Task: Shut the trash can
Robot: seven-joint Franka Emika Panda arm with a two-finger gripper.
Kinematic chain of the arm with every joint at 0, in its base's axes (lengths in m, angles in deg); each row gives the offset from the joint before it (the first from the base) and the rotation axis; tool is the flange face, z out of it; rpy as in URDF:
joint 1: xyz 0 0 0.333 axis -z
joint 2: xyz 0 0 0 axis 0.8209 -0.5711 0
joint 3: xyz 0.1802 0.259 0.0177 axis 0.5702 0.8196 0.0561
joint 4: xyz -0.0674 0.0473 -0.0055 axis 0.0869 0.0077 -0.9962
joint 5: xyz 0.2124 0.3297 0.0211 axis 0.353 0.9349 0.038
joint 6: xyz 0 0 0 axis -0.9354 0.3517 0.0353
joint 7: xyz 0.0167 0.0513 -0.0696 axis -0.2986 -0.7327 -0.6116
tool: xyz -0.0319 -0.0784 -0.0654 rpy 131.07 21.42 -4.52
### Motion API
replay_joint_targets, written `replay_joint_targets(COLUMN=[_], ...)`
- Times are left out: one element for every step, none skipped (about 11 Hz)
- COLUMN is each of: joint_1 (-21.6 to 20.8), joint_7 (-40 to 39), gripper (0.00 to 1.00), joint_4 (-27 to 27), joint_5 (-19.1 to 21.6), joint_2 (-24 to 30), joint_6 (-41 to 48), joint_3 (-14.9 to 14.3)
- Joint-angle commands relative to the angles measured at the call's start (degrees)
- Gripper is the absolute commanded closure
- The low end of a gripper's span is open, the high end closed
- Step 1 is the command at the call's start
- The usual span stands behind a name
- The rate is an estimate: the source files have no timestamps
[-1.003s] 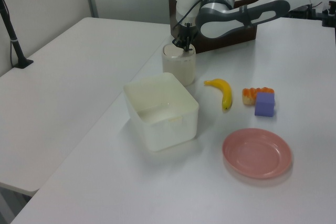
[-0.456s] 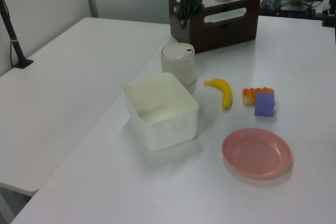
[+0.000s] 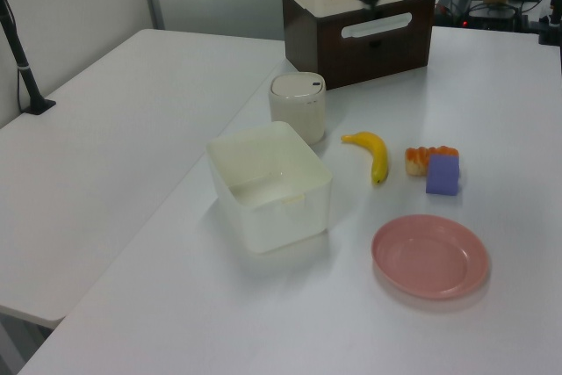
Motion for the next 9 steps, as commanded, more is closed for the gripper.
replay_joint_targets(joint_1=[-0.3, -0.3, -0.3, -0.3, -0.3, -0.5, -0.5, -0.5, -0.5], joint_7=[-9.6, -11.1, -12.7, -13.6, -13.6, -13.6, -13.6, -13.6, -13.6], gripper=[1.00, 1.00, 1.00, 0.85, 0.62, 0.49, 0.41, 0.22, 0.00], joint_4=[-6.6, -8.5, -10.0, -11.0, -11.0, -11.0, -11.0, -11.0, -11.0], joint_5=[1.0, 1.0, 0.7, 0.4, 0.4, 0.3, 0.2, 0.2, 0.0], joint_2=[8.1, 9.9, 12.1, 12.8, 12.6, 12.7, 12.9, 12.9, 13.4], joint_6=[6.6, 6.7, 6.8, 7.6, 8.9, 8.8, 8.9, 8.9, 8.9], joint_3=[0.0, -0.3, -0.3, -0.4, -0.5, -0.5, -0.5, -0.5, -0.5])
